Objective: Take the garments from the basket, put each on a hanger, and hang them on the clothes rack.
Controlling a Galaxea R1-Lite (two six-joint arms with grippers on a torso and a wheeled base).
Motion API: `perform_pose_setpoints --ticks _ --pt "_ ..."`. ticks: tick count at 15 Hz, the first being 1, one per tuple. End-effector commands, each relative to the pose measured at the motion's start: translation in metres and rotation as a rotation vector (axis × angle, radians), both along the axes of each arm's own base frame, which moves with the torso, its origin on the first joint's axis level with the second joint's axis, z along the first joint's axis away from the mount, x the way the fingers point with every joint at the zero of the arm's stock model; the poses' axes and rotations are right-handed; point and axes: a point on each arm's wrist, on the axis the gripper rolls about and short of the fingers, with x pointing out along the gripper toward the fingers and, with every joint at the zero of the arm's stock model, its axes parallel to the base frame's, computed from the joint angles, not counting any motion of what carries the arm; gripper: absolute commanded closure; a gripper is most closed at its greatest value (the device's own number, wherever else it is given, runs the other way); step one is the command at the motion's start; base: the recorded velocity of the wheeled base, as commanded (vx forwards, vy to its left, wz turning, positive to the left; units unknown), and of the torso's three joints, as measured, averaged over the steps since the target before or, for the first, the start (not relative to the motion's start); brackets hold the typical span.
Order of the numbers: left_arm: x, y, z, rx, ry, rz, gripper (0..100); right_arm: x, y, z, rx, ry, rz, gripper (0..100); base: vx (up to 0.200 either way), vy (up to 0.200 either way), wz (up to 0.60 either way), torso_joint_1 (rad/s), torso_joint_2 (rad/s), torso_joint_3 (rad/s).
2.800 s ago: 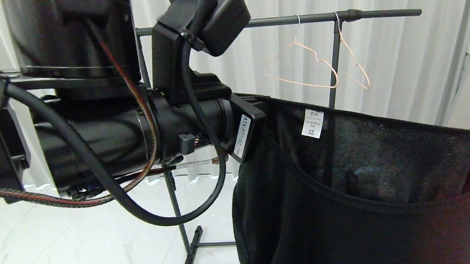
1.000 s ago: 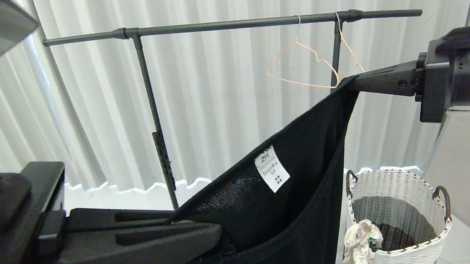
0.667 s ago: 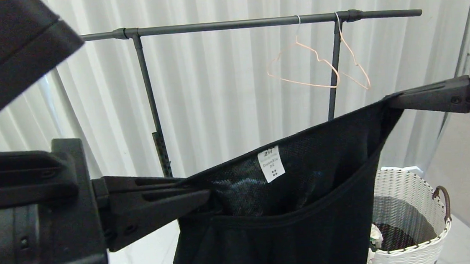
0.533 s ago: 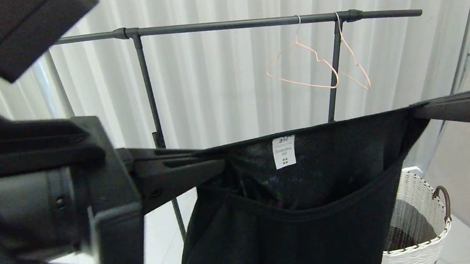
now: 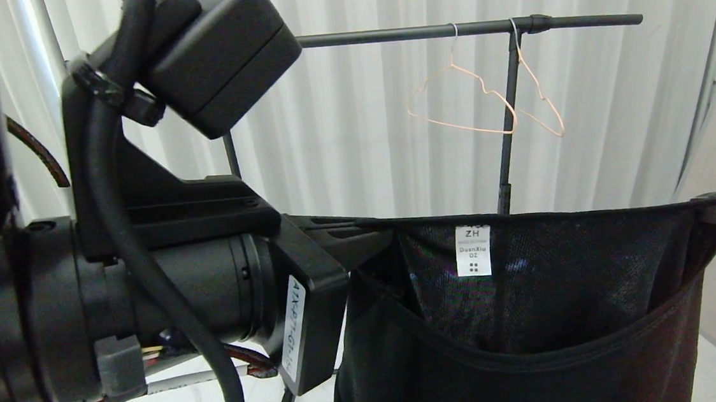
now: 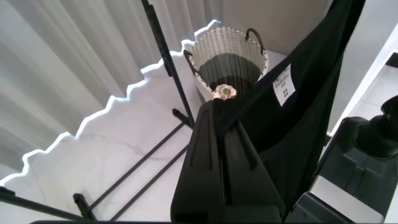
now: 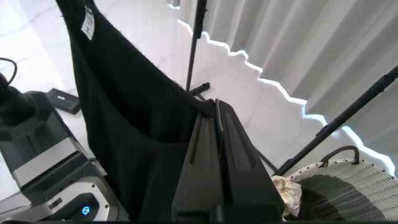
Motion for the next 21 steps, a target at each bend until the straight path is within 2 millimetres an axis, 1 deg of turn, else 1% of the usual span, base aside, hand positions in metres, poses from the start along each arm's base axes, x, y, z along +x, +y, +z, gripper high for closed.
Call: perform_pose_setpoints --ticks 1,3,4,7,10,13,18,19,20,21 --pt "0.001 0.000 0.000 0.001 0.000 0.003 100 -0.001 0.000 0.000 0.000 -0.001 0.002 100 0.000 0.000 0.00 0.000 0.00 0.000" --pt "0.001 0.000 0.000 -0.001 -0.001 0.005 100 -0.001 0.000 0.000 0.000 0.000 0.002 100 0.000 0.000 0.00 0.000 0.00 0.000" --pt "0.002 0.000 0.000 0.000 -0.001 0.011 100 -0.001 -0.001 -0.001 -0.002 0.001 0.000 0 0.000 0.000 0.00 0.000 0.00 0.000" --pt "0.008 0.003 0.000 0.001 0.002 0.039 100 -0.005 -0.004 -0.002 -0.003 0.002 0.000 0 0.000 0.000 0.00 0.000 0.00 0.000" --pt "0.016 0.008 -0.001 0.001 0.001 0.084 100 -0.014 -0.011 -0.002 0.009 -0.012 -0.002 0 0.000 0.000 0.00 0.000 0.00 0.000" --pt "0.026 0.012 -0.003 0.009 0.008 0.130 100 -0.015 -0.012 0.000 0.017 -0.020 0.003 0 0.000 0.000 0.00 0.000 0.00 0.000" --pt "0.032 0.017 -0.005 0.019 0.008 0.178 100 -0.013 -0.016 0.000 0.019 -0.023 -0.046 0 0.000 0.000 0.00 0.000 0.00 0.000" --pt "0.033 0.020 -0.004 0.021 -0.001 0.204 100 -0.005 -0.020 -0.002 0.005 -0.012 -0.128 0 0.000 0.000 0.00 0.000 0.00 0.000" --pt "0.036 0.025 -0.004 0.032 -0.009 0.258 100 0.008 -0.028 -0.005 -0.019 0.013 -0.258 0 0.000 0.000 0.00 0.000 0.00 0.000" --pt "0.041 0.034 -0.006 0.050 -0.021 0.355 100 0.023 -0.041 -0.010 -0.068 0.036 -0.400 0 0.000 0.000 0.00 0.000 0.00 0.000"
